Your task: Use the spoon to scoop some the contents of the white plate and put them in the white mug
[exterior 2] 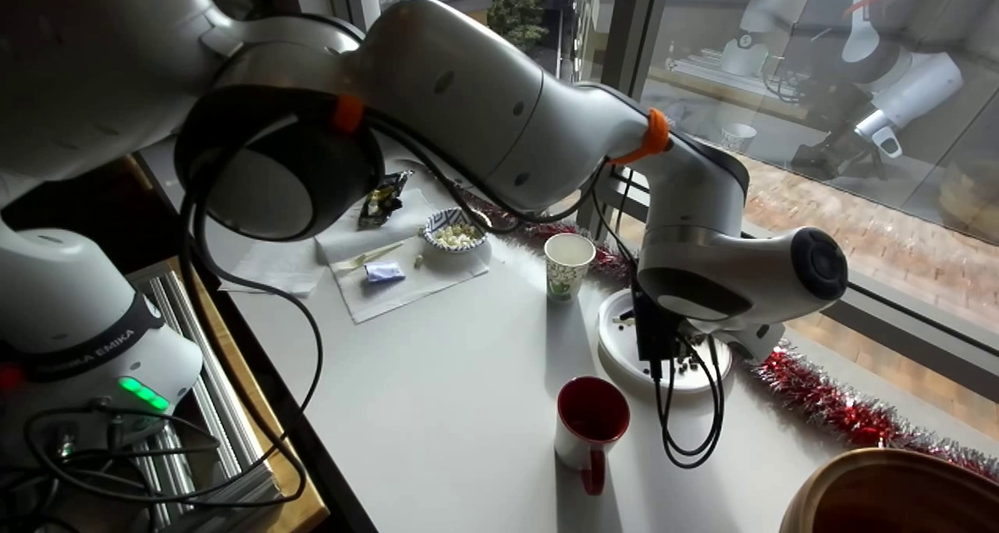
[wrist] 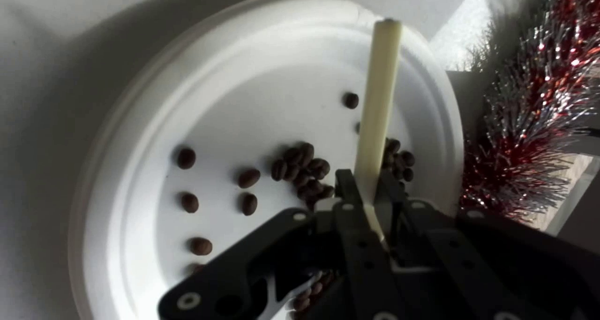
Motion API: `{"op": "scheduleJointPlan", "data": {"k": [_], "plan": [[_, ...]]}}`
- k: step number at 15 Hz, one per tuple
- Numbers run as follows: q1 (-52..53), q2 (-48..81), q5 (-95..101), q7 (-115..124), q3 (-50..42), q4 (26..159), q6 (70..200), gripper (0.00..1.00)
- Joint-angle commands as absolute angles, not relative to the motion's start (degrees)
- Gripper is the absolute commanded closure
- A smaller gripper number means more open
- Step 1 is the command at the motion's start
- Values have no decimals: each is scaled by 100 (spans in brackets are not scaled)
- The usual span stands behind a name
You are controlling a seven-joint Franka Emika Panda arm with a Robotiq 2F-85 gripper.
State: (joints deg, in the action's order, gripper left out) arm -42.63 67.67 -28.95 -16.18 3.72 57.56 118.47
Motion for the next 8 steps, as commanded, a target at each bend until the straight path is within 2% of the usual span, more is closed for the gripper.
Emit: {"op": "scheduleJointPlan", "data": {"k": [1, 8], "plan": [[-4207, 7014, -2789, -1251, 216, 5328, 11697, 96], [-4124, 7133, -2746, -867, -39, 5173, 11864, 96]]}}
